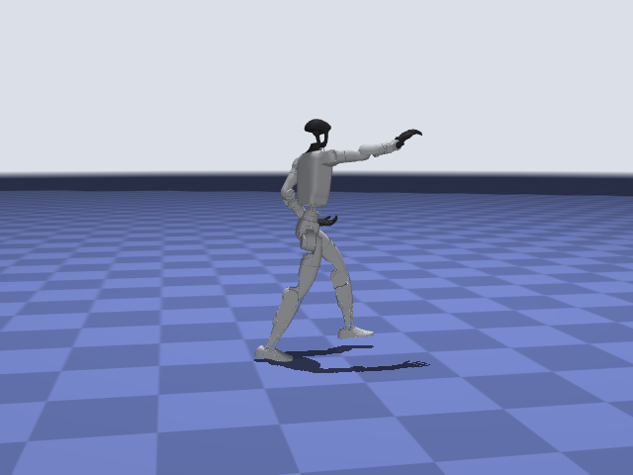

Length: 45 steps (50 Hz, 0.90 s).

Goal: Kungfu

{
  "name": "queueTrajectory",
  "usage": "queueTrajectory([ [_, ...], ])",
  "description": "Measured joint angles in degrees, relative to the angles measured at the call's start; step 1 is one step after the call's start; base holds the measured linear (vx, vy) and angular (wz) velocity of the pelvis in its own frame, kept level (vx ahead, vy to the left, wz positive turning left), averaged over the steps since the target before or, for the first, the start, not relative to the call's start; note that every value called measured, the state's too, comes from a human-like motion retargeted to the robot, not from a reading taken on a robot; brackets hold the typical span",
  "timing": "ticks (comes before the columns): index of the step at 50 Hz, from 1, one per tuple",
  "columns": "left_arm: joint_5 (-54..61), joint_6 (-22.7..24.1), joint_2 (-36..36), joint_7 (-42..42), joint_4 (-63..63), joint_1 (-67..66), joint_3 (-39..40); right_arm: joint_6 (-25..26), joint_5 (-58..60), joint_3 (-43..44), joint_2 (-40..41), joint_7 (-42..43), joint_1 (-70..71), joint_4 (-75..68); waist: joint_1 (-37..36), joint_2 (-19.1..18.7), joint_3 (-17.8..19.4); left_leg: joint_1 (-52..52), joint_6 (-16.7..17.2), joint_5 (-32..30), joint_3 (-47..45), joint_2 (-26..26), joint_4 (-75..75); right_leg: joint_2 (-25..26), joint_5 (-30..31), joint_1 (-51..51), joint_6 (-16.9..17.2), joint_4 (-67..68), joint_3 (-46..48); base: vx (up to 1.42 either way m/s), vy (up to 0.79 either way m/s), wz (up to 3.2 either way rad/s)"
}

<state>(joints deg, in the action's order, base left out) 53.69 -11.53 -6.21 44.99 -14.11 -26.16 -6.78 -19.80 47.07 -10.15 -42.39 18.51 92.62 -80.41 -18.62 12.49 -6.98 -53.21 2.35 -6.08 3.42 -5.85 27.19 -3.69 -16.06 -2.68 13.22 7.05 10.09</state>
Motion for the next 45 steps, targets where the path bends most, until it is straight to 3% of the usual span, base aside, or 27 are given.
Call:
queueTrajectory([
  [5, -1.92, 1.99, 1.60, -1.06, -0.60, -0.43, 0.38, -2.65, 4.32, 0.49, -0.31, 13.85, -2.97, 3.26, 0.97, -1.02, 1.04, 0.49, 0.83, -0.44, -0.15, 1.69, -3.14, 1.43, -2.70, 1.00, -2.56, 0.58, 0.92, -0.24, -0.08, 0.11],
  [12, -0.42, 3.12, 1.67, -5.99, -0.77, -0.26, 2.46, -5.20, -0.38, 1.85, 1.38, 12.76, -7.31, 6.05, 2.66, -0.23, 0.20, 0.97, -3.76, 2.76, -8.92, 5.53, -2.49, 0.19, 1.31, 1.66, -1.45, -0.09, 1.55, 0.02, -0.01, -0.11],
  [16, 1.81, 0.90, 0.43, -8.24, 0.83, -0.69, 4.26, -7.51, -5.46, 1.90, 2.52, 12.06, -9.45, 8.02, 3.63, 0.09, -0.87, 2.08, -3.73, 4.38, -12.45, 7.31, -1.07, -0.84, 5.93, 1.29, 0.13, -0.01, 1.40, 0.30, 0.06, -0.36],
  [20, 5.92, -1.21, -0.20, -11.87, 3.75, -0.05, 6.71, -9.37, -8.53, 1.59, 3.21, 11.07, -11.77, 10.21, 4.14, -0.80, -2.28, 2.13, -2.93, 4.34, -11.19, 9.25, 1.13, 1.17, 14.02, 1.18, 1.78, -0.14, 1.29, 0.36, -0.03, -0.39],
  [25, 7.25, 0.25, -3.76, -16.85, 4.08, 5.45, 11.39, -10.27, -9.92, 0.81, 5.40, 5.54, -15.82, 10.70, 3.36, -2.63, -5.54, 2.69, -2.12, 9.64, -9.81, 14.46, 4.99, 5.04, 29.88, 3.39, 1.78, 2.94, 3.90, 0.49, -0.14, -0.45],
  [27, 4.14, 2.56, -6.81, -19.87, 2.53, 9.62, 12.66, -10.20, -11.50, 0.77, 6.84, -0.41, -17.42, 10.81, 3.06, -3.80, -6.40, 4.74, -2.25, 11.66, -9.84, 15.50, 5.23, 5.82, 36.73, 4.48, 1.78, 6.28, 4.63, 0.49, -0.02, -0.27],
  [31, -13.13, 13.23, -12.62, -22.57, -6.28, 22.68, 13.03, -10.44, -23.44, 1.65, 9.94, -15.18, -20.62, 15.89, 4.30, -5.84, -7.27, 10.74, -3.37, 14.05, -9.63, 14.63, 2.89, 4.11, 45.59, 9.27, 1.78, 19.61, 7.94, 0.48, 0.12, 0.06],
  [33, -23.02, 18.33, -14.40, -23.77, -12.88, 30.54, 13.17, -13.52, -31.94, 1.43, 12.24, -19.80, -22.56, 20.57, 6.51, -7.37, -8.14, 13.90, -3.98, 14.52, -8.45, 13.29, 0.49, 5.99, 42.36, 12.34, 1.78, 23.61, 6.24, 0.60, 0.11, 0.70],
  [36, -30.98, 27.23, -13.14, -24.93, -23.38, 43.12, 12.49, -20.55, -41.17, -0.52, 16.33, -18.56, -25.42, 29.20, 11.62, -8.87, -8.58, 20.37, -6.31, 14.90, -6.46, 8.68, -4.16, 8.41, 27.43, 17.74, 1.78, 28.83, -0.23, 0.62, 0.28, 1.05],
  [40, -30.87, 38.60, -7.92, -23.81, -35.11, 57.92, 11.48, -27.31, -48.74, -6.16, 22.65, -11.68, -28.01, 42.23, 17.63, -11.09, -9.35, 29.89, -10.50, 14.28, -5.29, 3.04, -12.53, 4.05, 16.09, 24.55, 1.78, 27.80, -1.89, 0.50, 0.47, 0.63],
  [42, -30.23, 44.84, -5.46, -24.14, -38.21, 64.34, 10.41, -26.17, -56.36, -10.50, 25.31, -13.23, -28.29, 49.01, 20.57, -11.07, -8.26, 35.31, -12.40, 13.60, -4.91, -1.20, -16.76, 0.39, 13.16, 27.49, 1.29, 26.19, -3.62, 0.48, 0.42, 0.63],
  [45, -29.52, 50.34, -3.77, -25.92, -37.39, 72.05, 8.16, -22.08, -71.19, -15.85, 28.79, -22.80, -28.35, 59.41, 24.19, -11.61, -6.76, 40.42, -12.94, 14.22, -3.55, -3.35, -19.39, -1.57, 11.57, 31.80, -2.98, 19.97, -2.64, 0.51, 0.06, 0.49],
])
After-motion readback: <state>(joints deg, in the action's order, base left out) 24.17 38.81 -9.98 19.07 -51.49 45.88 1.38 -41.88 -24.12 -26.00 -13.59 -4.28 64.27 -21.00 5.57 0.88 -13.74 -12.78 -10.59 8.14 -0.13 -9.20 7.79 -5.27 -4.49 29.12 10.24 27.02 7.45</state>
